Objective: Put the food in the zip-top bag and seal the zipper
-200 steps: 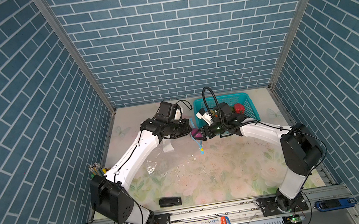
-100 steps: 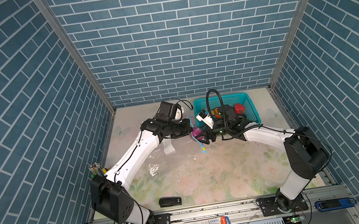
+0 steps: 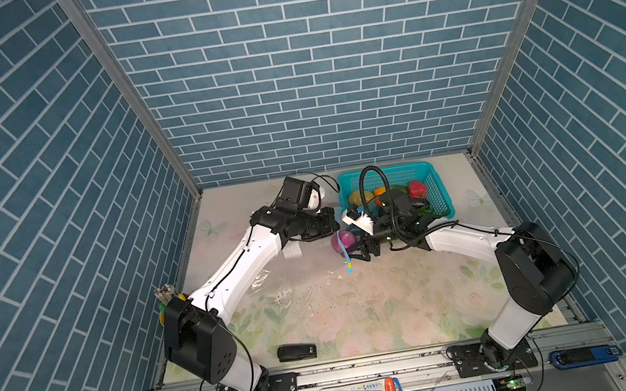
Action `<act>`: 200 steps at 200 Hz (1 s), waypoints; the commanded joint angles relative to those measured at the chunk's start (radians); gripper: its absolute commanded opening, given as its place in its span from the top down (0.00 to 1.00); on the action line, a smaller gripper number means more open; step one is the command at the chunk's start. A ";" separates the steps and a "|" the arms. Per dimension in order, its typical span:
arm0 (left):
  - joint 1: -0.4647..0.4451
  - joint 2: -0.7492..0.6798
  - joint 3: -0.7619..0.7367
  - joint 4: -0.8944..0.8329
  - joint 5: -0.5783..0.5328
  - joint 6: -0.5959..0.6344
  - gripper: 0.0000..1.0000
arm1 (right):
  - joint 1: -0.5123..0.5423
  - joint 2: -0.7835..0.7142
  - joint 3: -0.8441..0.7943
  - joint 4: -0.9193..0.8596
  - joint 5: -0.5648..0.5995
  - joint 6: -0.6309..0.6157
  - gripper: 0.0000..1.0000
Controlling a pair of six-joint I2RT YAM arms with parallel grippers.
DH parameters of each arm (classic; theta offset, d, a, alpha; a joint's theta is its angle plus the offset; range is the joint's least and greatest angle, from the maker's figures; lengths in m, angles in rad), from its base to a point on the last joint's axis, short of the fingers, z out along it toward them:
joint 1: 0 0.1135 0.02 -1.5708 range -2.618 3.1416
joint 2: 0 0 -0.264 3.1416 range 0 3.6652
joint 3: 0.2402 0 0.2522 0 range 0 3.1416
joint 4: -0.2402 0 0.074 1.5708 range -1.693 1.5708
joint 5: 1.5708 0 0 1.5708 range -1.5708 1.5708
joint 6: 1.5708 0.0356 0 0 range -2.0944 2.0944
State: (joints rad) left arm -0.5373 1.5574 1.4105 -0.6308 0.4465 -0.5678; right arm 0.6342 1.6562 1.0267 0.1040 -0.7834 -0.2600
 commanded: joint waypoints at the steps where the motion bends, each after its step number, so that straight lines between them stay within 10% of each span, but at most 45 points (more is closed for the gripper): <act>1: -0.007 0.003 -0.008 0.017 0.017 0.018 1.00 | 0.007 -0.034 -0.001 -0.004 -0.034 -0.136 0.52; 84: -0.007 -0.027 -0.058 0.040 0.030 0.028 1.00 | 0.004 -0.048 0.024 -0.098 -0.015 -0.390 0.48; 200: -0.007 -0.056 -0.085 0.098 0.066 -0.016 1.00 | 0.010 0.036 0.120 -0.168 0.009 -0.358 0.42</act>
State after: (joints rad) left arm -0.5377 1.5314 1.3453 -0.5610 0.4961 -0.5735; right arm 0.6353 1.6703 1.0832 -0.0372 -0.7727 -0.5827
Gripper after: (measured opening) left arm 0.045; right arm 0.788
